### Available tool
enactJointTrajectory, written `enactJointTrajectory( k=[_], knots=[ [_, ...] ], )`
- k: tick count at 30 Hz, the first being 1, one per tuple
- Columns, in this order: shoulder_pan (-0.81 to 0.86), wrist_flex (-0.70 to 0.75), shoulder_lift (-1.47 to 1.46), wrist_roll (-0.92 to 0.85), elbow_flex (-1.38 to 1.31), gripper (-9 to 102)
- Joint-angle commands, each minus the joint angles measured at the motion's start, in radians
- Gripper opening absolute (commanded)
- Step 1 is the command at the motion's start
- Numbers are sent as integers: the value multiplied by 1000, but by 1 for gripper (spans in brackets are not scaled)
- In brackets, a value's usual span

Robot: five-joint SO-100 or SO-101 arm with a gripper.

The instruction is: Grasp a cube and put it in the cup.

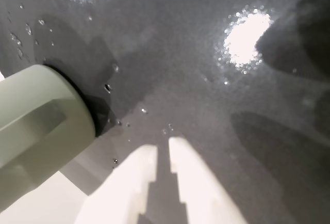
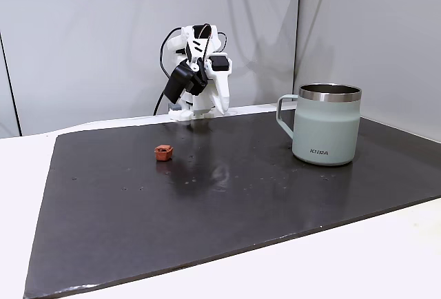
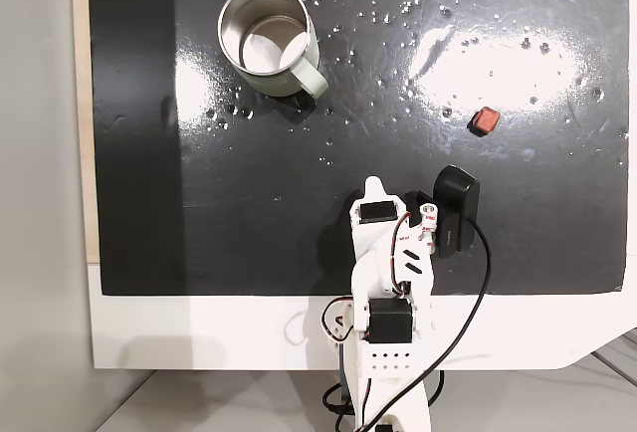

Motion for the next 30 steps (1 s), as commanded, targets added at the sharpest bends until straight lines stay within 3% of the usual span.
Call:
enactJointTrajectory(
  k=[1,19,30],
  knots=[
    [5,-72,12,32,3,0],
    [14,-48,12,-15,-49,0],
    [63,101,-278,-77,-509,0]
  ],
)
